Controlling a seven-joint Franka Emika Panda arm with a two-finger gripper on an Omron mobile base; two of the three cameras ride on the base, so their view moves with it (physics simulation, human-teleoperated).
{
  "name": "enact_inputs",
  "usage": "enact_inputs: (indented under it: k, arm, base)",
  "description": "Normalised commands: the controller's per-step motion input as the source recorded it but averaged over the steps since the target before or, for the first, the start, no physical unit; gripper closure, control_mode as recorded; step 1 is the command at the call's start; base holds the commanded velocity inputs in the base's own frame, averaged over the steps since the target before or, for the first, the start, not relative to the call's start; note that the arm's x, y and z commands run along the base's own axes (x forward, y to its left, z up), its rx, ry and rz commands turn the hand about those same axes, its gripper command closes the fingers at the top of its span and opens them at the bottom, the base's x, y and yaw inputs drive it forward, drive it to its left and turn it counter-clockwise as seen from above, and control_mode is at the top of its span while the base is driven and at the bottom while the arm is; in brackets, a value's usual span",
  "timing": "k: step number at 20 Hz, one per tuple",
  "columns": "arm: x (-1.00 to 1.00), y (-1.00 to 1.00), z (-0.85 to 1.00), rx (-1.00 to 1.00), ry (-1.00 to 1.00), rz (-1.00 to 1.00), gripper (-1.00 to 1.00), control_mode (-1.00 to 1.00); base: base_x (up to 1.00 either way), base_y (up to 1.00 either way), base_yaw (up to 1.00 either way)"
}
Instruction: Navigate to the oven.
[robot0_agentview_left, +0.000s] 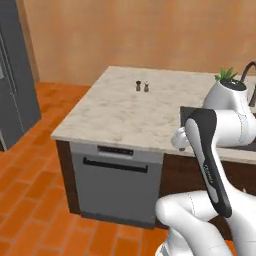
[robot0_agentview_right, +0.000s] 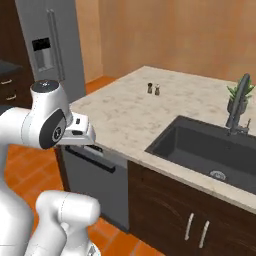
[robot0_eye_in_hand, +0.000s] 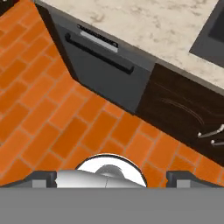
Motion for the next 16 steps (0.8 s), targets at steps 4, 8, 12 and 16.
enact_inputs:
  k: [4, 8, 12, 16]
  arm:
    - [0.00, 0.00, 0.00, 0.00, 0.00, 0.00, -1.00, 1.00]
    - [0.00, 0.00, 0.00, 0.00, 0.00, 0.00, -1.00, 1.00]
    - [0.00, 0.00, 0.00, 0.00, 0.00, 0.00, -1.00, 1.00]
    - [0.00, 0.00, 0.00, 0.00, 0.00, 0.00, -1.00, 1.00]
  base:
    - [0.00, -0.20, -0.95]
    - [0.00, -0.62, -0.86]
    - [0.00, -1.00, -0.74]
    - [0.18, -1.00, -0.58]
